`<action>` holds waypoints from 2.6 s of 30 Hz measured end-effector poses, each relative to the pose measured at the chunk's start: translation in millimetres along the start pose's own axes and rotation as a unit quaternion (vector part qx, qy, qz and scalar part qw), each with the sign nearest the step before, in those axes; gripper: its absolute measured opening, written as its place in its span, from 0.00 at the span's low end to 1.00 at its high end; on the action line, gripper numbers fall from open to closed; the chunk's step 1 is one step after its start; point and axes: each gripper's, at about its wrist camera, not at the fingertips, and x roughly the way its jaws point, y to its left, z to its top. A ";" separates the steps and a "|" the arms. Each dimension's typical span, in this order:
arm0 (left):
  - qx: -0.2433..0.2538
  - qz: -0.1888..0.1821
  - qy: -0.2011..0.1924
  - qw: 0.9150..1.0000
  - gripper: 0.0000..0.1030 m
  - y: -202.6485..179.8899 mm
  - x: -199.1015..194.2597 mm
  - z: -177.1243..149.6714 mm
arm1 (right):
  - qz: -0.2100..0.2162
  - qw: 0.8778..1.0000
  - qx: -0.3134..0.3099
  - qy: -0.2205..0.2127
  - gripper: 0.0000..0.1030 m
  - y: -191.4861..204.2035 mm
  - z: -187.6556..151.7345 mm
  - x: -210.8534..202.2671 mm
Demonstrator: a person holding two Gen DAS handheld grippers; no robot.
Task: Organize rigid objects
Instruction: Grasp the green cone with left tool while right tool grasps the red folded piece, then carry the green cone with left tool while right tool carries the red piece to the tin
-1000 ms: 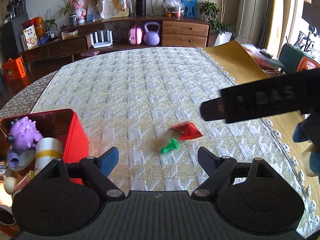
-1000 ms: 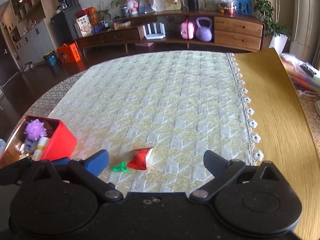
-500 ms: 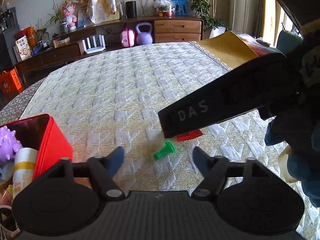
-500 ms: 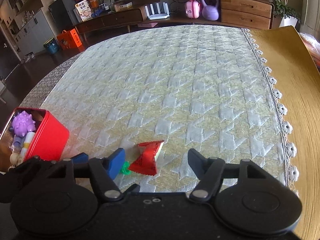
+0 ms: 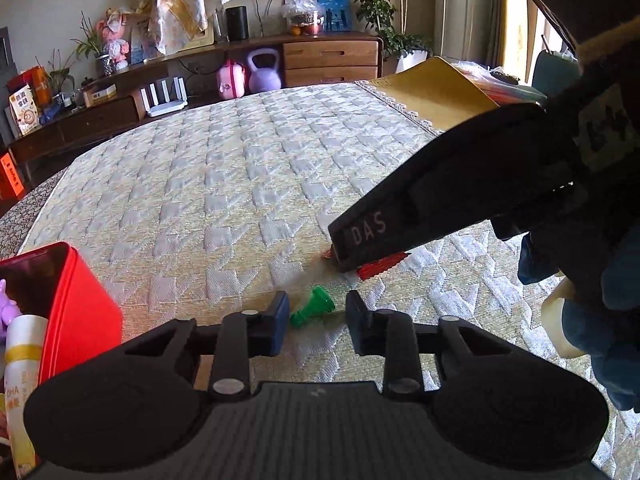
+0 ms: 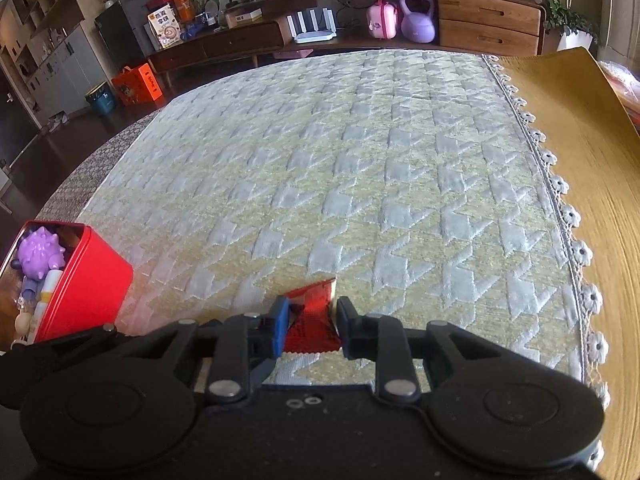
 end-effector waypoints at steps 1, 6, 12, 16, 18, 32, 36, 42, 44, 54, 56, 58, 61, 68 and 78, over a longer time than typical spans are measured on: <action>0.000 -0.001 0.000 1.000 0.22 0.4 0.2 0.4 | -0.001 1.000 0.002 -0.002 0.24 -1.5 -0.7 -0.5; -0.001 0.000 0.003 1.000 0.22 1.8 1.4 2.5 | 0.002 1.000 0.019 -0.010 0.22 -9.3 -4.5 -5.5; -0.010 0.001 0.006 1.000 0.22 9.0 -3.1 3.3 | 0.002 0.999 0.043 -0.026 0.21 -22.5 -12.6 -21.6; -0.020 0.000 0.004 1.000 0.22 13.6 -12.8 3.6 | 0.006 0.998 0.052 -0.033 0.21 -25.8 -20.4 -36.3; -0.024 -0.001 0.004 1.000 0.22 13.5 -20.6 2.9 | 0.010 0.998 0.050 -0.038 0.21 -24.3 -24.1 -44.5; -0.068 0.000 -0.005 0.998 0.22 35.6 -85.5 10.3 | 0.024 0.997 0.013 -0.070 0.21 14.2 -41.8 -109.3; -0.073 0.008 -0.015 0.997 0.22 42.8 -108.9 12.4 | 0.026 0.996 0.001 -0.080 0.21 30.8 -43.4 -124.9; -0.080 0.017 -0.023 0.996 0.22 62.2 -142.7 16.9 | 0.035 0.995 -0.016 -0.093 0.21 58.0 -42.2 -140.3; -0.080 0.021 -0.026 0.996 0.22 69.8 -151.9 17.4 | 0.039 0.994 -0.024 -0.098 0.21 68.0 -43.0 -144.3; -0.119 0.048 -0.038 0.991 0.22 127.2 -185.1 9.0 | 0.063 0.991 -0.060 -0.104 0.21 119.9 -40.4 -144.5; -0.129 0.056 -0.040 0.989 0.22 140.1 -189.5 6.8 | 0.068 0.990 -0.068 -0.104 0.21 129.9 -38.6 -141.6; -0.136 0.064 -0.041 0.988 0.22 153.4 -194.0 3.8 | 0.072 0.989 -0.074 -0.102 0.22 139.6 -36.4 -137.6; -0.146 0.077 -0.040 0.985 0.22 175.3 -198.5 1.3 | 0.076 0.988 -0.086 -0.099 0.22 153.8 -33.6 -131.9; -0.163 0.102 -0.030 0.981 0.22 221.2 -196.4 -6.8 | 0.083 0.987 -0.106 -0.088 0.22 178.2 -30.9 -111.2; -0.174 0.096 0.015 0.980 0.22 243.0 -150.8 -29.1 | 0.080 0.983 -0.150 -0.064 0.22 205.5 -32.7 -67.7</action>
